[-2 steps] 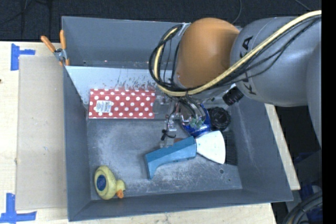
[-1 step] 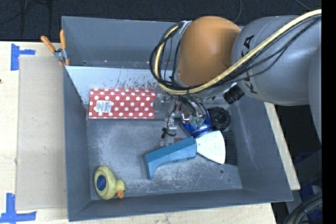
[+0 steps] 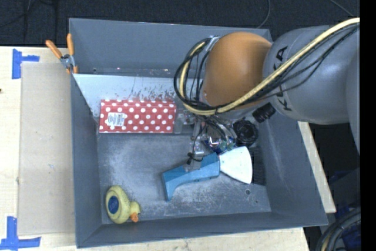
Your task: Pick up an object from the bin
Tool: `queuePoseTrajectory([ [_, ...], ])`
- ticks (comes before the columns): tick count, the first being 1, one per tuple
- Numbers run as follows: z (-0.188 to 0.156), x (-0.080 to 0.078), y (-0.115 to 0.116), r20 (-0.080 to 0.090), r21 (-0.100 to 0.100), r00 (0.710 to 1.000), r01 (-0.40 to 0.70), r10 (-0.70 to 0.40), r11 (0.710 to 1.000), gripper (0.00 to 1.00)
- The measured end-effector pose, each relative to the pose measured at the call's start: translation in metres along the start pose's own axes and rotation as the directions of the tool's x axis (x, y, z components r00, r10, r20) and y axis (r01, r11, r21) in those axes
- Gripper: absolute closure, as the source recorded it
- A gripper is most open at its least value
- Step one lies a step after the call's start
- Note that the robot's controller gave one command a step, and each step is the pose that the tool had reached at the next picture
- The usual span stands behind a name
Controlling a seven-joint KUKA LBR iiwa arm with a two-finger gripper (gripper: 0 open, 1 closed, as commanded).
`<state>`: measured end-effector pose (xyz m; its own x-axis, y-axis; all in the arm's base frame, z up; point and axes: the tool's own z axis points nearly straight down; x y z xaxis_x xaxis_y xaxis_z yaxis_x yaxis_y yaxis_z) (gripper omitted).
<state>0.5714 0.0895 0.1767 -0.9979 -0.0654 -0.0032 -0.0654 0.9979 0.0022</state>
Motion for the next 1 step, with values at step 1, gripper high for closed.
queuePoseTrajectory([
  [1, 0.0419, 0.0323, -0.0495, -0.007, 0.002, 1.0, -0.021, 0.021, 1.0, 0.0],
])
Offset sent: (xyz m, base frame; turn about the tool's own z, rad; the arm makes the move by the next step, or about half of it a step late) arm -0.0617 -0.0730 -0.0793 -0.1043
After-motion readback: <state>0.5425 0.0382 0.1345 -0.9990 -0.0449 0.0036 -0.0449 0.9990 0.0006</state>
